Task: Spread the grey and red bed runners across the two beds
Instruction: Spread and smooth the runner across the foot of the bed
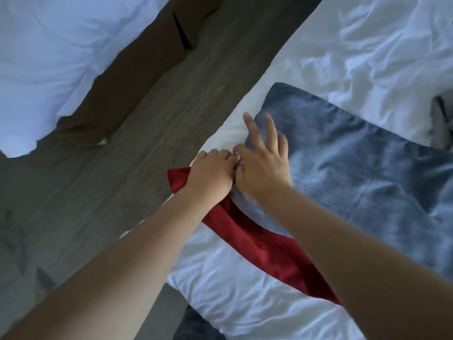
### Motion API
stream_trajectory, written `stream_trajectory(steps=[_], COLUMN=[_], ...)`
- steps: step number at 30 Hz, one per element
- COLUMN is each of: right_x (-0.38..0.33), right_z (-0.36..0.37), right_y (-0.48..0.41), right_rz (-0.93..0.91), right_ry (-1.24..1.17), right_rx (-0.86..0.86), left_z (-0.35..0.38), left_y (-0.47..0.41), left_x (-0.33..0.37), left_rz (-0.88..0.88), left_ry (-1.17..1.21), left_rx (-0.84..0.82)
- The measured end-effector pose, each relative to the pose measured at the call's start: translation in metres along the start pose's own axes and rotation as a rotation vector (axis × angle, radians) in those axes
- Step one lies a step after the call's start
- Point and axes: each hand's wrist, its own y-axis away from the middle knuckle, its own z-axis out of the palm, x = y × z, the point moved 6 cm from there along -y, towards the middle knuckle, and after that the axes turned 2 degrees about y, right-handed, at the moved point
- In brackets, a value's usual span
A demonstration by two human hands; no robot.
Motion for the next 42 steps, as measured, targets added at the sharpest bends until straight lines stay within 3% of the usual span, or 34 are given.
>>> stream_trajectory(steps=[3,6,8,10,14,17,19,21,23,26,29,33,36,39,42], right_x=[0.015,0.011,-0.001,-0.015,-0.036,-0.056,-0.07,-0.075,-0.07,-0.054,-0.035,-0.009,-0.003,-0.005,-0.007], right_z=[0.005,0.012,0.01,-0.002,-0.041,-0.048,-0.034,-0.013,0.004,0.02,0.029,0.038,0.039,0.038,0.035], right_y=[-0.04,-0.051,-0.049,-0.049,-0.059,-0.063,-0.063,-0.061,-0.055,-0.046,-0.041,-0.031,-0.027,-0.03,-0.038], right_rz=[-0.023,-0.067,-0.107,-0.165,-0.235,-0.21,-0.19,-0.142,-0.072,-0.003,0.032,0.113,0.167,0.157,0.099], right_ry=[0.219,0.345,0.376,0.318,0.036,-0.058,-0.025,0.048,0.081,0.136,0.141,0.107,-0.01,-0.045,-0.118], right_rx=[-0.189,-0.381,-0.43,-0.332,0.16,0.372,0.311,0.143,0.008,-0.037,-0.056,-0.104,-0.128,-0.118,-0.088], left_z=[0.001,-0.006,-0.023,-0.046,-0.085,-0.084,-0.067,-0.043,-0.027,-0.017,-0.002,0.003,0.013,0.006,-0.01], left_y=[0.005,0.009,0.014,0.024,0.054,0.069,0.071,0.067,0.059,0.036,0.007,-0.026,-0.042,-0.048,-0.052], left_x=[-0.011,-0.03,-0.046,-0.066,-0.105,-0.128,-0.141,-0.141,-0.126,-0.098,-0.09,-0.098,-0.103,-0.101,-0.103], left_rz=[0.077,0.015,-0.054,-0.134,-0.277,-0.42,-0.539,-0.564,-0.442,-0.204,-0.179,-0.343,-0.395,-0.296,-0.216], left_ry=[0.027,0.142,0.215,0.295,0.364,0.381,0.334,0.212,0.163,0.204,0.267,0.683,0.854,0.841,0.768], left_rx=[-0.04,-0.075,-0.013,0.129,0.502,0.618,0.517,0.31,0.202,0.156,0.036,0.043,-0.076,-0.088,0.104])
